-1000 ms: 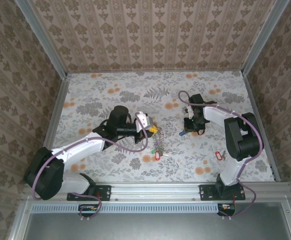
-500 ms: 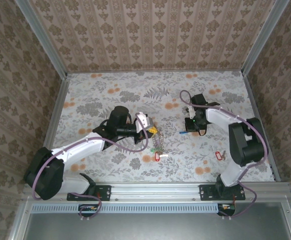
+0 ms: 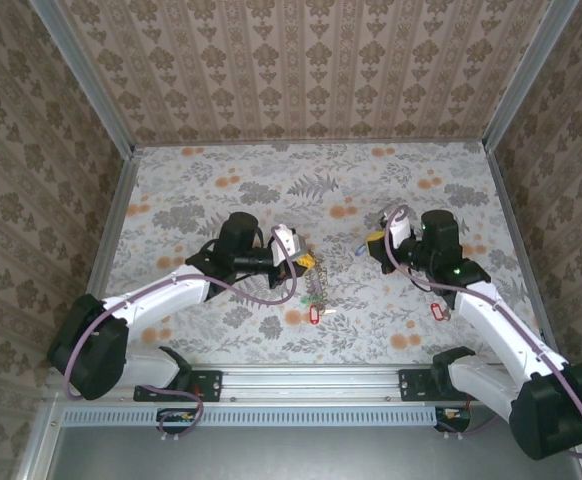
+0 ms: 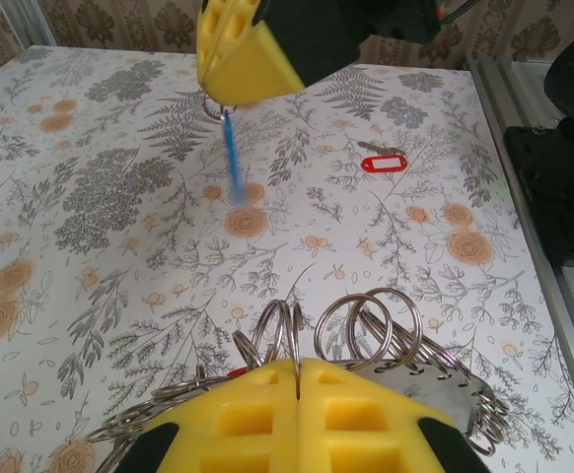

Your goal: Put the keys on the keyring

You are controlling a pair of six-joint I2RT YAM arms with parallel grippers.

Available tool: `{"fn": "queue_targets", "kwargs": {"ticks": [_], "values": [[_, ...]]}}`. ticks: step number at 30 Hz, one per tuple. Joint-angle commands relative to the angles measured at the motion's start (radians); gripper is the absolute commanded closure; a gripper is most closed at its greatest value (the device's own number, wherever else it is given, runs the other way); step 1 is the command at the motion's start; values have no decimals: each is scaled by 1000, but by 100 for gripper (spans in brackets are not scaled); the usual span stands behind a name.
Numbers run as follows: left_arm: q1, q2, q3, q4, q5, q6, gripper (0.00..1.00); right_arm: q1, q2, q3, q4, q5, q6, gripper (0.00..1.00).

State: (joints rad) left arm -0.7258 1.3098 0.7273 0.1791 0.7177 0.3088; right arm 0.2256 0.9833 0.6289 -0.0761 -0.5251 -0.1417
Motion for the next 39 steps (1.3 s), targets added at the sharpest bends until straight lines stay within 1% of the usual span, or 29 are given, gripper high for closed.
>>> {"fn": "queue_targets", "kwargs": {"ticks": [1,4,5,7,9,13,15,22,27,33,39], "values": [[-10,0,26,48,28,4,100,9,-31,-14,117,-165,-58,100],[-11,3,21,55,29,1,100,35,-41,-3,88,-176,-104,100],[-12,5,23,57,30,1,100,52,-44,-1,75,-167,-138,100],[-14,5,20,63,30,0,100,96,-50,12,36,-110,-198,100],[-14,8,20,71,28,-5,100,130,-46,28,11,-99,-254,100],[-14,15,21,85,29,-14,100,174,-29,58,-3,-87,-300,100],[-16,20,24,91,30,-23,100,189,-15,72,-7,-105,-314,100],[-16,33,16,145,28,-68,100,220,45,106,-10,-191,-286,100],[-18,41,9,175,33,-91,100,236,83,114,16,-223,-254,100],[-20,49,8,186,36,-100,100,258,113,108,88,-218,-222,100],[-23,51,5,188,36,-99,100,287,133,102,154,-145,-210,100]]}}
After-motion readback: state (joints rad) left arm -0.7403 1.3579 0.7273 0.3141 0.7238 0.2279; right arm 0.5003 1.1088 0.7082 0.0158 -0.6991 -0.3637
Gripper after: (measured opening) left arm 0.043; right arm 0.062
